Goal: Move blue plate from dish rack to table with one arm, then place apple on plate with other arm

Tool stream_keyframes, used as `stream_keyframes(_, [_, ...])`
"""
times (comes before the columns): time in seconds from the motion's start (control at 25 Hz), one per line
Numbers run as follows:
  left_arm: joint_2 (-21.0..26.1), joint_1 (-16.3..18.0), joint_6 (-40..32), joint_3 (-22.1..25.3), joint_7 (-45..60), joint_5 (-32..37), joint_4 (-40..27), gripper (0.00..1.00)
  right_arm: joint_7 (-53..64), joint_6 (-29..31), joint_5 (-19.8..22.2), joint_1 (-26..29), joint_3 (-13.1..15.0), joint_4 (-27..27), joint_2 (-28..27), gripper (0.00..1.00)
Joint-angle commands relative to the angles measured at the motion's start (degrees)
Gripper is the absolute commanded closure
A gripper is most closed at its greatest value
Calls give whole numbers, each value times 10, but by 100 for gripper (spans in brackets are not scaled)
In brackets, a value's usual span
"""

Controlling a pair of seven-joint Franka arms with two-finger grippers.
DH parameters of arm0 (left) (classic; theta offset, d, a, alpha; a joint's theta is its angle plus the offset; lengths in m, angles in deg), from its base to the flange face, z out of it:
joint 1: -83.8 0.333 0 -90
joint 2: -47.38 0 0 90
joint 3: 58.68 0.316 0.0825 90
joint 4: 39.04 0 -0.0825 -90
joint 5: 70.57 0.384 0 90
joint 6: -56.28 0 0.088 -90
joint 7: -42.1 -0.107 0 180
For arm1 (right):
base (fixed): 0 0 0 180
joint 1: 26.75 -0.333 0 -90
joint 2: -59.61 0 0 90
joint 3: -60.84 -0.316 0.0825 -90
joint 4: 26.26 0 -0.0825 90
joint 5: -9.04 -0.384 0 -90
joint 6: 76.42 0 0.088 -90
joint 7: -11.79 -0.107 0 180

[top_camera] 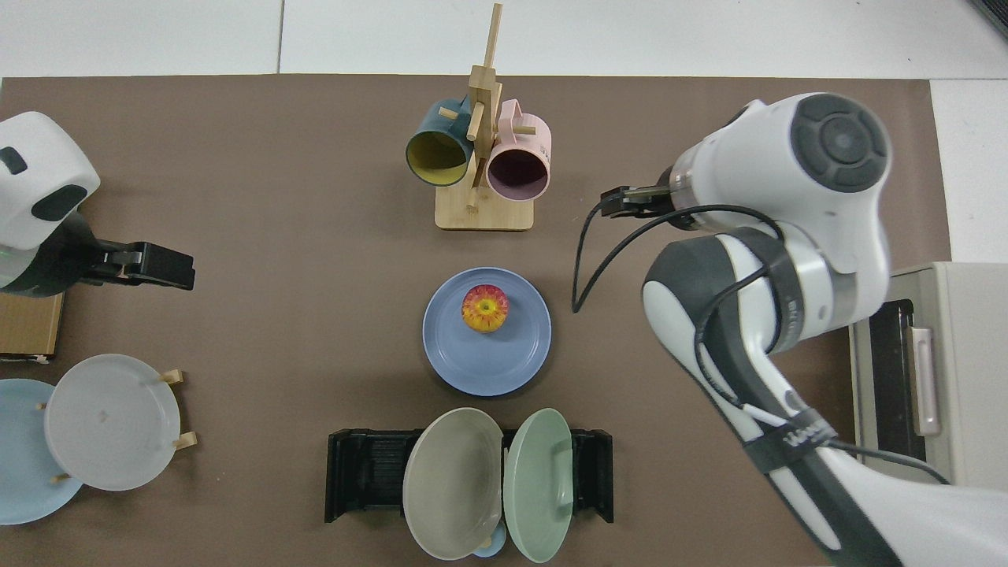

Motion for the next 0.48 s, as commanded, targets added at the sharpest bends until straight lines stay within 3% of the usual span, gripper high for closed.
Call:
stream_keyframes(0.0, [-5,-6,-1,4,-3,2,-7,0,90,-3,28,65,-8,-8,13,0])
stream_keyframes(0.24, [-5,-6,0,4,-2,2,-7,0,147,-12,31,125,-8,-3,47,0])
stream_keyframes(0.44, [-5,-7,0,4,-2,1,-7,0,178,-133,30,139,-3,32,61,0])
